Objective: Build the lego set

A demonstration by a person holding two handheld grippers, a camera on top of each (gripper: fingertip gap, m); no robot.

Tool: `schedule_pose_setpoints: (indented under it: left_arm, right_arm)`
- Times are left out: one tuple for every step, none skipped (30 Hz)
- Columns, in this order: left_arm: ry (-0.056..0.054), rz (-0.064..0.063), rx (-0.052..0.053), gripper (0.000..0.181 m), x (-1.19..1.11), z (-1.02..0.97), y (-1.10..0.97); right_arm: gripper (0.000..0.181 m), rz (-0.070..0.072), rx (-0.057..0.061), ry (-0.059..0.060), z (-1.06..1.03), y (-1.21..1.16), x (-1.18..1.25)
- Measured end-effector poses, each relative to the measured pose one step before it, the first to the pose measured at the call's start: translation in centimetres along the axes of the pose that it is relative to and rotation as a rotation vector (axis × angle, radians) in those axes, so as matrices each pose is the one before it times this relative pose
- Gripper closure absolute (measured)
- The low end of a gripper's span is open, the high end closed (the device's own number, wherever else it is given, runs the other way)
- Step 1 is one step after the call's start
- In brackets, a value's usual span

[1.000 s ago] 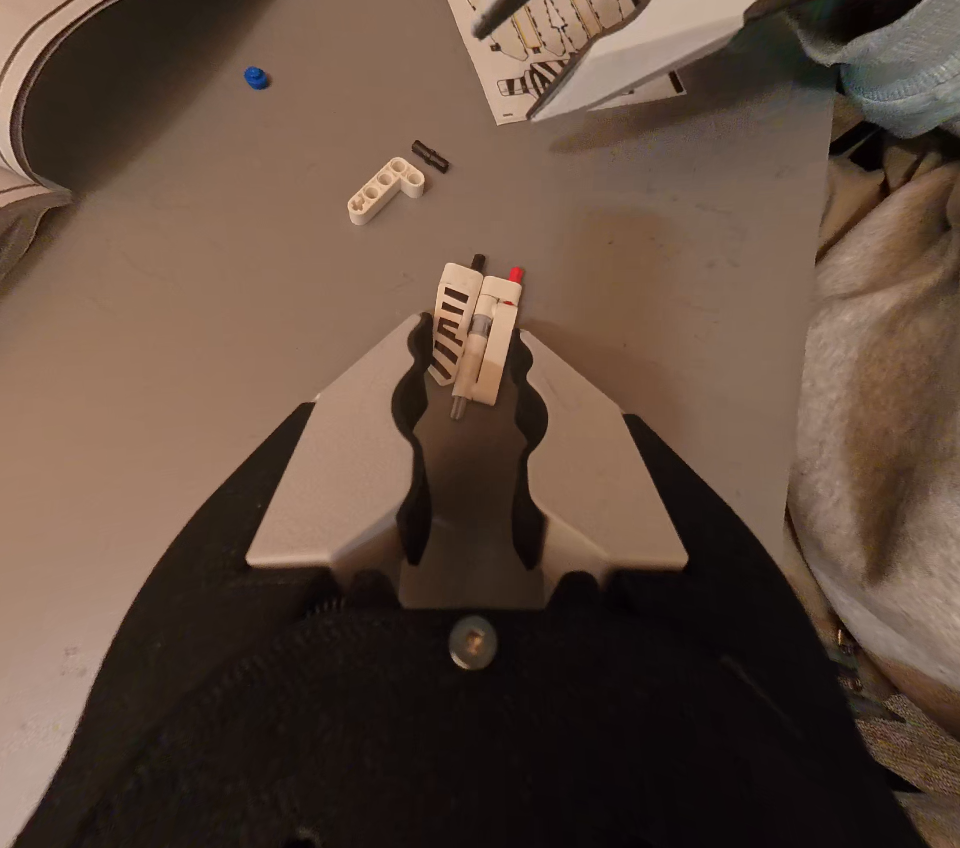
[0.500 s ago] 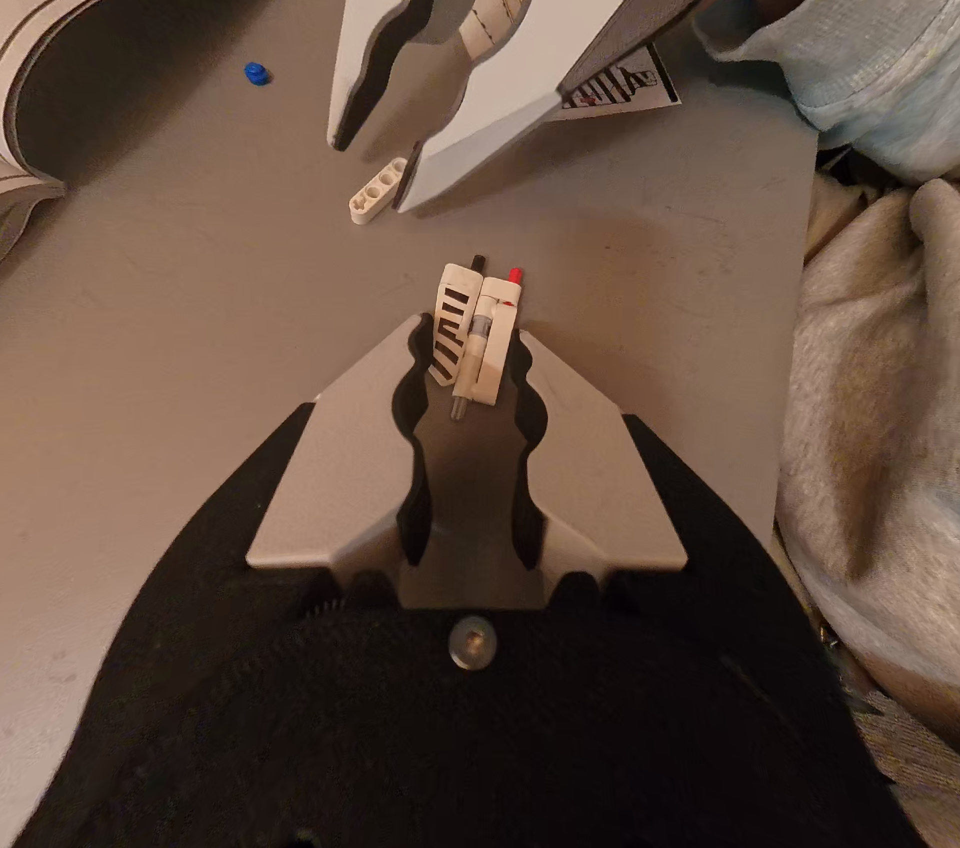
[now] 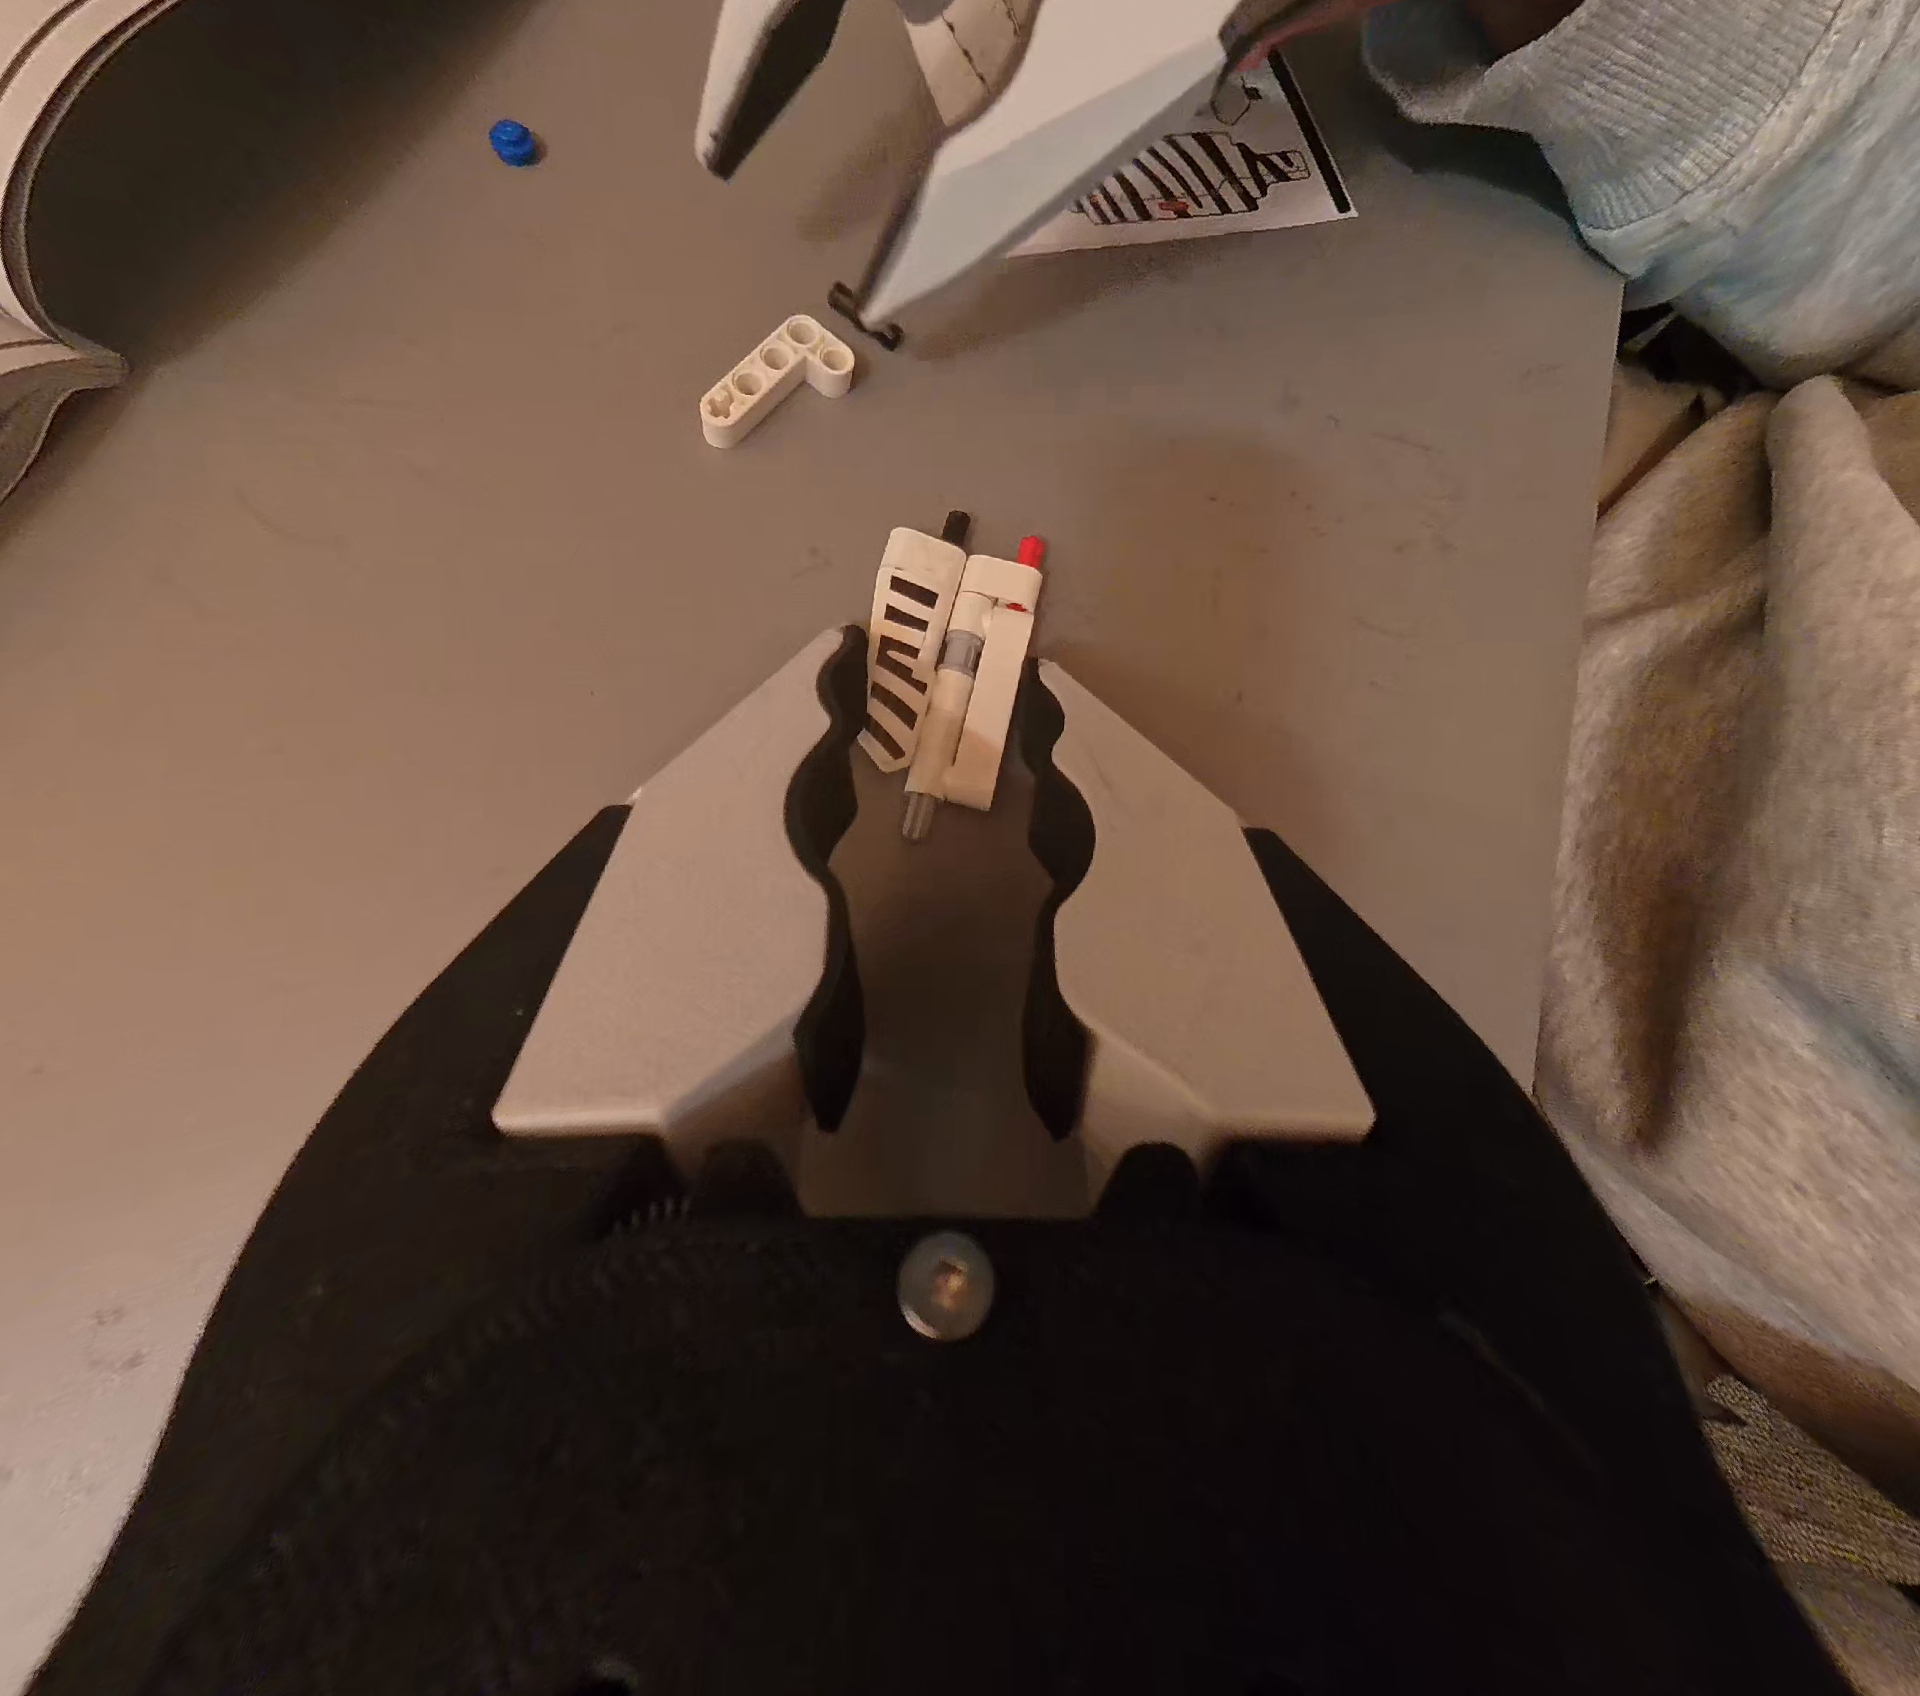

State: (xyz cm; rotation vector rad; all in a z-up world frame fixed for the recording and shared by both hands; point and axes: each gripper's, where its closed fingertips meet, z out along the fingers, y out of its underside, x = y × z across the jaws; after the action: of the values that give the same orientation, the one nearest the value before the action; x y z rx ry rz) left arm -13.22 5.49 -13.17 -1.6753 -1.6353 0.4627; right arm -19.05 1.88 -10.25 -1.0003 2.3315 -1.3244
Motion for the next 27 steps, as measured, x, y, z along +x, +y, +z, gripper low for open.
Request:
schedule_pose_setpoints:
  left_arm:
    - [0.0, -0.0001, 0.0, 0.153, 0.001, 0.0, 0.0]
    - [-0.0001, 0.0, 0.0, 0.153, -0.001, 0.0, 0.0]
    - [-0.0004, 0.0003, -0.0001, 0.153, 0.001, 0.009, -0.005]
    - [-0.0005, 0.0006, -0.0001, 0.153, -0.002, 0.002, 0.002]
    - [-0.0002, 0.0002, -0.0001, 0.152, -0.005, 0.0, 0.001]
    - [0.0001, -0.0001, 0.0, 0.152, 0.001, 0.0, 0.0]
    - [0.0002, -0.0002, 0.0, 0.152, -0.005, -0.002, -0.001]
    - [0.0002, -0.0003, 0.0001, 0.152, 0.005, 0.0, -0.001]
    - [0.0, 0.0, 0.0, 0.152, 0.0, 0.007, -0.007]
    - [-0.0001, 0.0001, 0.0, 0.152, -0.002, 0.0, 0.0]
    - [-0.0001, 0.0001, -0.0001, 0.152, -0.003, -0.001, 0.001]
    - [-0.0002, 0.0002, 0.0, 0.152, -0.004, 0.0, 0.0]
    - [0.0, 0.0, 0.0, 0.152, -0.001, 0.0, 0.0]
    - [0.0002, -0.0002, 0.0001, 0.152, 0.004, 0.0, -0.001]
    - [0.0002, -0.0002, 0.0, 0.152, -0.005, -0.002, -0.001]
    - [0.0001, -0.0001, 0.0, 0.152, 0.001, 0.0, 0.0]
    - [0.0001, -0.0001, 0.0, 0.152, 0.002, 0.0, 0.0]
    - [0.0, 0.0, 0.0, 0.152, 0.0, 0.0, 0.0]
    - [-0.0002, 0.0002, 0.0, 0.152, -0.004, 0.0, 0.0]
    - [-0.0001, 0.0001, 0.0, 0.152, -0.002, 0.0, 0.001]
    - [0.0001, -0.0001, 0.0, 0.152, 0.001, 0.0, 0.0]
    - [0.0003, -0.0003, 0.0001, 0.152, -0.002, -0.009, 0.005]
    - [0.0001, -0.0001, 0.0, 0.152, 0.003, 0.0, 0.0]
    - [0.0001, -0.0001, 0.0, 0.152, 0.002, 0.0, -0.001]
    - [0.0, 0.0001, 0.0, 0.152, -0.004, 0.007, 0.007]
    - [-0.0001, 0.0001, 0.0, 0.152, -0.002, 0.0, 0.0]
    - [0.0002, -0.0001, 0.0001, 0.152, 0.004, 0.001, -0.001]
  right_arm:
    - [0.151, 0.009, -0.015, -0.0239, 0.084, 0.172, -0.438]
    - [0.15, 0.0127, -0.0192, -0.0204, 0.123, 0.276, -0.289]
    - [0.147, 0.0129, -0.0215, -0.0136, 0.154, 0.345, -0.151]
    - [0.144, 0.0103, -0.0206, -0.0081, 0.144, 0.35, -0.05]
    - [0.142, 0.0052, -0.0154, -0.006, 0.135, 0.28, -0.053]
    - [0.142, 0.0006, -0.0102, -0.0001, 0.098, 0.186, -0.013]
    - [0.142, -0.0042, -0.009, 0.0042, 0.088, 0.143, -0.005]
    - [0.142, -0.0075, -0.01, 0.0064, 0.084, 0.137, 0.007]
    - [0.143, -0.0088, -0.0123, 0.0106, 0.107, 0.171, 0.059]
    - [0.145, -0.0093, -0.0143, 0.0112, 0.121, 0.209, 0.068]
    - [0.146, -0.0073, -0.0075, 0.0079, 0.098, 0.095, 0.036]
    - [0.149, -0.0016, 0.0045, 0.0005, -0.016, -0.093, -0.049]
    - [0.15, -0.0012, -0.0062, 0.002, 0.037, 0.092, 0.003]
    - [0.152, 0.0028, 0.0036, -0.0037, -0.007, -0.032, -0.035]
    - [0.153, 0.0055, 0.0006, -0.0061, 0.016, 0.027, -0.056]
    - [0.154, 0.0073, 0.0004, -0.0072, 0.002, 0.015, -0.053]
    - [0.155, 0.0075, 0.0006, -0.0059, 0.01, 0.019, -0.037]
    - [0.156, 0.007, 0.0007, -0.0047, 0.013, 0.0, -0.017]
    - [0.157, 0.0065, 0.0009, -0.0046, 0.021, 0.003, -0.039]
    - [0.159, 0.0062, 0.0019, -0.0047, 0.038, -0.02, -0.039]
    - [0.163, 0.0063, 0.0038, -0.0021, 0.051, -0.048, -0.003]
    - [0.167, 0.0052, 0.001, 0.0042, 0.039, -0.042, 0.092]
    - [0.167, 0.0063, 0.0004, 0.0146, 0.013, -0.015, 0.245]
    - [0.167, 0.0028, 0.0009, 0.0068, -0.01, -0.011, 0.133]
    - [0.167, 0.0011, 0.0023, 0.0102, -0.035, -0.027, 0.165]
    - [0.167, -0.0028, 0.0063, 0.0129, -0.102, -0.082, 0.192]
    - [0.167, -0.0032, 0.0116, 0.0088, -0.161, -0.181, 0.13]
